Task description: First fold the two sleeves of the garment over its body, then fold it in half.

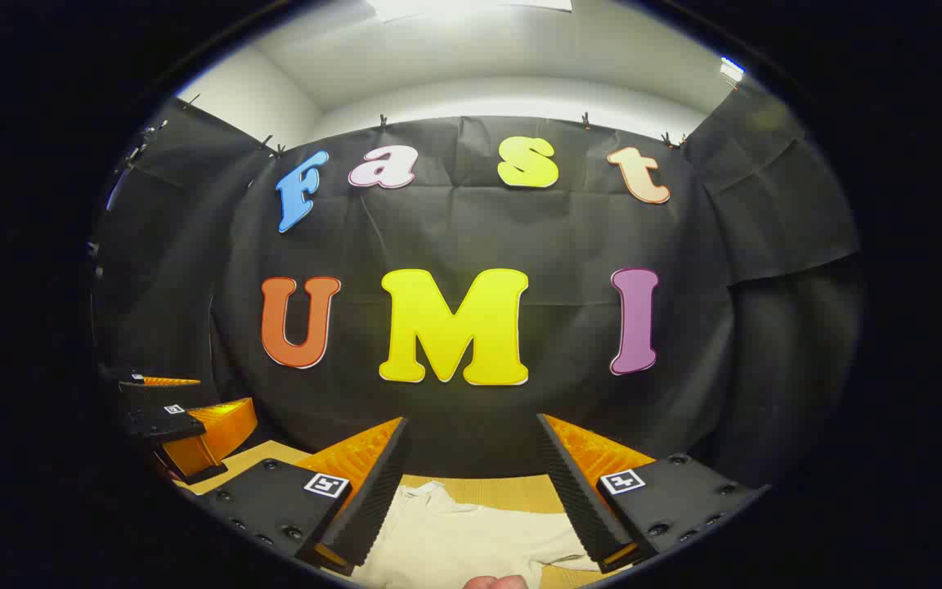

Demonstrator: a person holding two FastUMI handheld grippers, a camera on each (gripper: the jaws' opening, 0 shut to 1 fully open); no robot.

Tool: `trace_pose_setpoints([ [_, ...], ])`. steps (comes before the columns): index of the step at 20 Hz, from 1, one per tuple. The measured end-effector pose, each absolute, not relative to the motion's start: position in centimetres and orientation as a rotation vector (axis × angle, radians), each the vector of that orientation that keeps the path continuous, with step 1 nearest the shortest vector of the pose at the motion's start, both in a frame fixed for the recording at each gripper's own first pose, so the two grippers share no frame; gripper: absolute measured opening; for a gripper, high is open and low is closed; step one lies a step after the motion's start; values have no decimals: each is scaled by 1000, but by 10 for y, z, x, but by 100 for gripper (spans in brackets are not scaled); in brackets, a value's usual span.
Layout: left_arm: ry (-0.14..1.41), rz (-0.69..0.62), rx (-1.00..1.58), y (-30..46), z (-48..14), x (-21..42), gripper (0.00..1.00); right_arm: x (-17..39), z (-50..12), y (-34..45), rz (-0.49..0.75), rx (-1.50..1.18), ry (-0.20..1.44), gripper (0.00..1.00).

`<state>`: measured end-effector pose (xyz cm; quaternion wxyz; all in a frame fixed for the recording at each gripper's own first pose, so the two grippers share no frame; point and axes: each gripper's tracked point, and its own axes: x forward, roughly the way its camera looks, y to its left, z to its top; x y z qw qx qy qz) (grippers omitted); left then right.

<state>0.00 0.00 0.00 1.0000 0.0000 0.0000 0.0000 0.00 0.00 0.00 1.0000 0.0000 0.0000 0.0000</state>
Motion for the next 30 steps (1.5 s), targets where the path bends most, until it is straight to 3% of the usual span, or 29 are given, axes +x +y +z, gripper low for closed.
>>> trace_pose_setpoints([
  [23,-5,8,-9,-4,-2,-5,98,-10,-5,-50,-65,47,37,95],
  [30,45,-42,2,-25,-22,-2,98,-14,-28,-108,-122,14,107,95],
])
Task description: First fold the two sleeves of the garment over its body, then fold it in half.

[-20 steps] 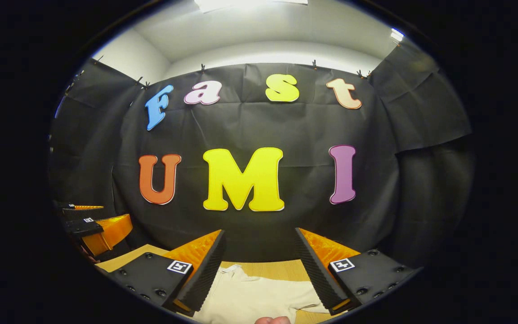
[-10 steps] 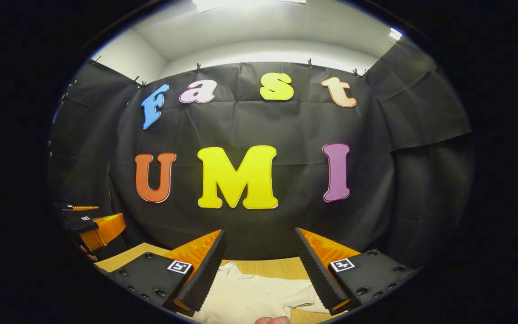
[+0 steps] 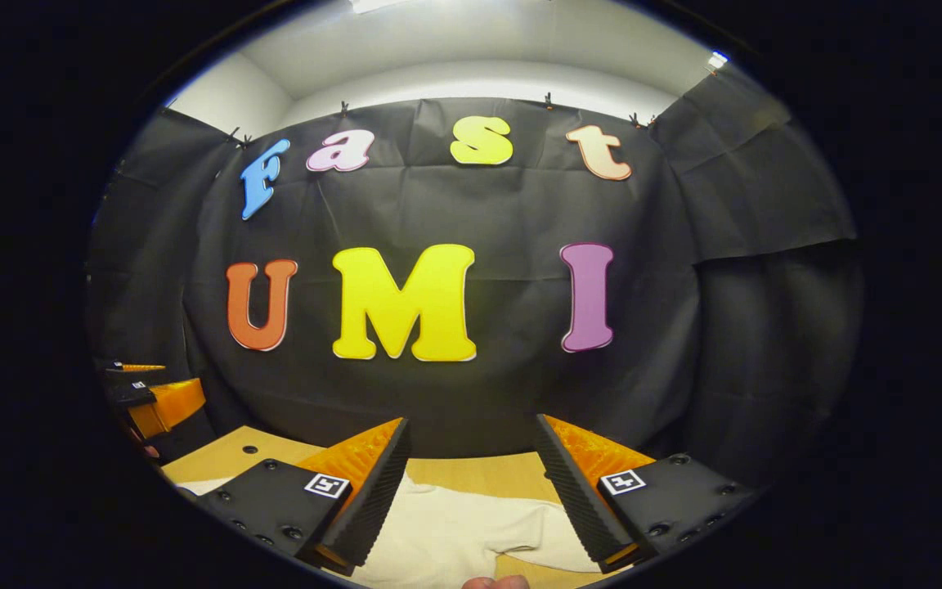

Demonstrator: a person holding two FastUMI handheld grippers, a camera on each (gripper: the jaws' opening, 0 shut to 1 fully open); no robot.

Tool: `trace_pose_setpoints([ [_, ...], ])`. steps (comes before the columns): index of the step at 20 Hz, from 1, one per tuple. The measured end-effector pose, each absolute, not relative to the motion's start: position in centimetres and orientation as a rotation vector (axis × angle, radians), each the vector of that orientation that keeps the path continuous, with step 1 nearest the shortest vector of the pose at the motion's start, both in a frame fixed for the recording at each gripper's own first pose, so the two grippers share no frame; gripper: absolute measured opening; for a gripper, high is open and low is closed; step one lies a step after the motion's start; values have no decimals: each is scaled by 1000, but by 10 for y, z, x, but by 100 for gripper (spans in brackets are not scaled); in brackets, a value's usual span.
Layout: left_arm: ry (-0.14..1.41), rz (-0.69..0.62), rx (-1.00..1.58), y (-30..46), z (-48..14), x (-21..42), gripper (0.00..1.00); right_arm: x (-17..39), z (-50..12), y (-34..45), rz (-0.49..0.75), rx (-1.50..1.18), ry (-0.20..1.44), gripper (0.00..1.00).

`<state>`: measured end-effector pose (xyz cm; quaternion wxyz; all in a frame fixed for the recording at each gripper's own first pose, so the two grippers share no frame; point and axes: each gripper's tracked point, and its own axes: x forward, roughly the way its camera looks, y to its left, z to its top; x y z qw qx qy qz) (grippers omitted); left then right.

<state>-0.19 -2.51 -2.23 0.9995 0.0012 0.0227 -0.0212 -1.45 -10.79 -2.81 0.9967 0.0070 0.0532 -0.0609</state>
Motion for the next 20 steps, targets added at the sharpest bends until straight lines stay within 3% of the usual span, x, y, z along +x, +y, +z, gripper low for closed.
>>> trace_pose_setpoints([
  [7,166,-127,22,-64,-69,-9,98,-57,-96,-197,-208,-39,295,95],
  [13,271,-169,15,-91,-106,-13,98,-112,-199,-274,-276,-57,552,95],
  [20,333,-134,20,-103,-118,-8,99,-143,-317,-308,-226,-6,857,95],
])
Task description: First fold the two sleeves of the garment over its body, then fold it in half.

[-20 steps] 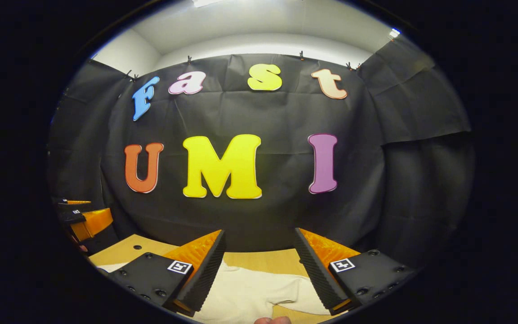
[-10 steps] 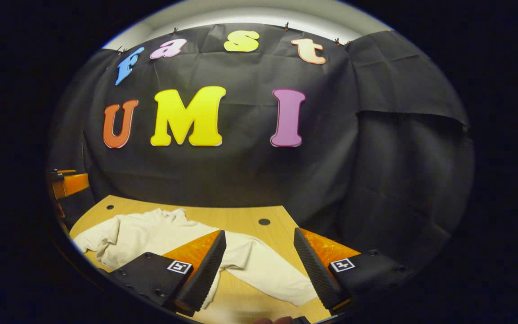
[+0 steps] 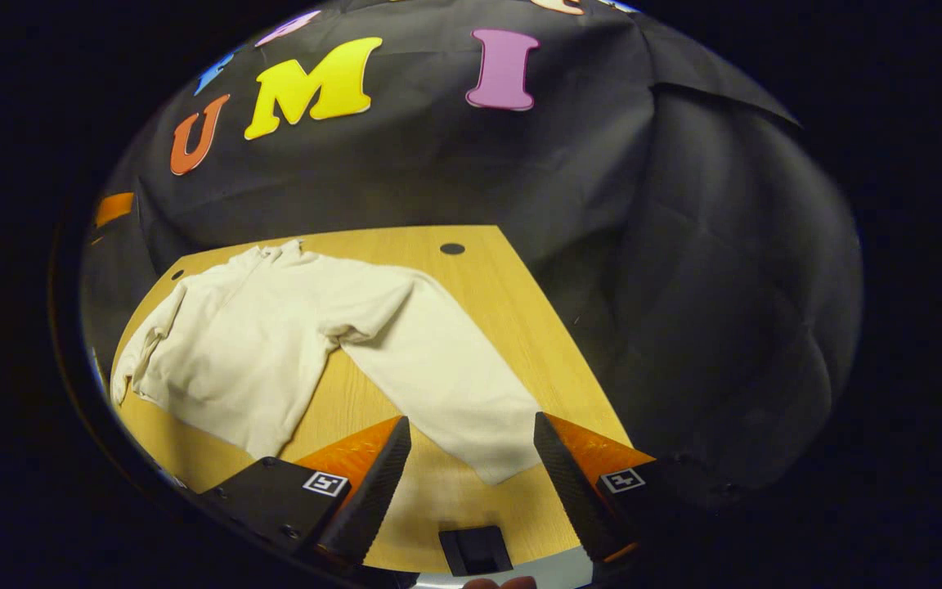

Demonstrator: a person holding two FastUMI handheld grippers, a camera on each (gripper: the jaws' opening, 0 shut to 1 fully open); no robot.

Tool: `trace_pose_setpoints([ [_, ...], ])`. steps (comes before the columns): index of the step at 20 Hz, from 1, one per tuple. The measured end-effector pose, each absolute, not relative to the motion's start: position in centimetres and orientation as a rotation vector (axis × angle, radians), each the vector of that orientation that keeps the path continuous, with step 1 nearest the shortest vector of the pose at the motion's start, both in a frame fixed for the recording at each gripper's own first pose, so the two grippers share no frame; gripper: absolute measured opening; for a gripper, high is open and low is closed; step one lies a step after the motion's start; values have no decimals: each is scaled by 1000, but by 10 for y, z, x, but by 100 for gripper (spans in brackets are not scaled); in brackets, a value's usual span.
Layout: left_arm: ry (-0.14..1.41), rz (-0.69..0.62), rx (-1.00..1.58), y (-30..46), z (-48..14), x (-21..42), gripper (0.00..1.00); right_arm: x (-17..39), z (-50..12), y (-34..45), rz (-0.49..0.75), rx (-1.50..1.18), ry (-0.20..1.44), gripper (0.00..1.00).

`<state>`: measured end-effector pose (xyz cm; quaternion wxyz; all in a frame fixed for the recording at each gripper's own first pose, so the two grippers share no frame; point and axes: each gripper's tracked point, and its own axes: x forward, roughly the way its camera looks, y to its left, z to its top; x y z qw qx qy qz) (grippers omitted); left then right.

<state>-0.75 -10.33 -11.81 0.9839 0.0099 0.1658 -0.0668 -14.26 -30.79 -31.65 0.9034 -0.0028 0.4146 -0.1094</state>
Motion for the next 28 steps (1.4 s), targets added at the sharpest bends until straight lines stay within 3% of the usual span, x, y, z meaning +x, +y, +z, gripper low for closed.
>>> trace_pose_setpoints([
  [9,386,-31,35,-108,-126,-14,98,-139,-391,-363,-200,19,1048,94],
  [15,374,-42,74,-107,-123,2,98,-141,-412,-371,-221,73,1119,95],
  [18,365,-55,67,-106,-123,5,98,-141,-415,-366,-168,43,1124,96],
  [20,372,-62,60,-102,-126,6,98,-141,-415,-364,-134,30,1124,90],
  [21,373,-63,59,-100,-126,6,98,-139,-412,-365,-129,27,1122,83],
  [22,370,-61,58,-96,-126,6,98,-139,-415,-365,-128,26,1124,58],
  [23,368,-60,56,-92,-127,5,98,-137,-415,-364,-137,18,1125,47],
  [24,370,-59,56,-88,-127,5,98,-136,-415,-364,-144,10,1127,29],
  [25,369,-57,54,-84,-127,5,98,-134,-413,-364,-153,10,1116,25],
  [26,370,-56,53,-79,-128,4,98,-134,-408,-364,-171,19,1119,14],
  [27,371,-54,52,-74,-129,3,98,-130,-399,-362,-188,44,1105,14],
  [28,372,-56,49,-71,-130,2,98,-123,-390,-359,-202,72,1087,2],
])
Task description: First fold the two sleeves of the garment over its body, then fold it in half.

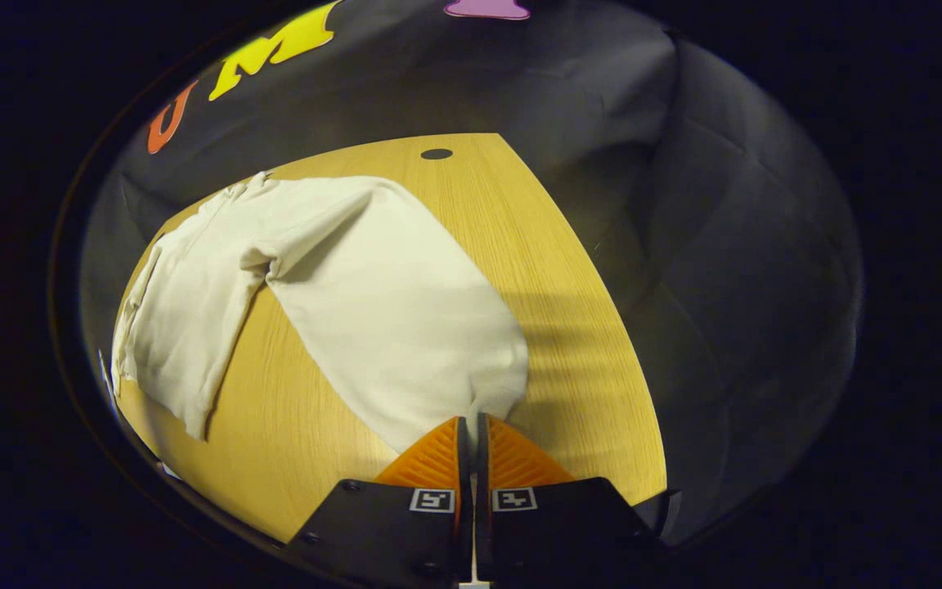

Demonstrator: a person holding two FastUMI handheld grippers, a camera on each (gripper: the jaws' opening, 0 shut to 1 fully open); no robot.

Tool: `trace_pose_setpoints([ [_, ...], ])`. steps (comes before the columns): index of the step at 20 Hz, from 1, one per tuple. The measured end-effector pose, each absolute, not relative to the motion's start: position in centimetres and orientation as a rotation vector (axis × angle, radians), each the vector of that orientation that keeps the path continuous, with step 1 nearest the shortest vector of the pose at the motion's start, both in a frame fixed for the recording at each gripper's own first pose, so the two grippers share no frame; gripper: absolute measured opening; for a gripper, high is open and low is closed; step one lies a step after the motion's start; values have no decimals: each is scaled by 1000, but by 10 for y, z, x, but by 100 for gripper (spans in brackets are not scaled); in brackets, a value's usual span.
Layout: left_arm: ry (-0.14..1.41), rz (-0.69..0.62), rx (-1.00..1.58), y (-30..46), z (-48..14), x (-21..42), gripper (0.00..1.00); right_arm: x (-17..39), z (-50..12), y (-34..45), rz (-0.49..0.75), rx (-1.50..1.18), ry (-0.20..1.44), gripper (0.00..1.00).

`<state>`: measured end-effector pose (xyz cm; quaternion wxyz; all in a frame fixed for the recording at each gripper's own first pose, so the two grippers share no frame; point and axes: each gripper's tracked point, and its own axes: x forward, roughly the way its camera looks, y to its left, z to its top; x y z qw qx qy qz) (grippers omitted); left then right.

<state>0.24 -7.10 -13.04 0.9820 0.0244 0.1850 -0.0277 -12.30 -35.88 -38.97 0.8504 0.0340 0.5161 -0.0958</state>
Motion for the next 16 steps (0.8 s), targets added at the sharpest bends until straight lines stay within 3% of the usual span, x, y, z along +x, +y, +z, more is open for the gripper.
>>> trace_pose_setpoints([
  [4,367,-68,33,-60,-131,4,99,-90,-323,-353,-240,69,958,1],
  [16,331,-108,7,-23,-134,7,99,1,-191,-252,-152,42,734,1],
])
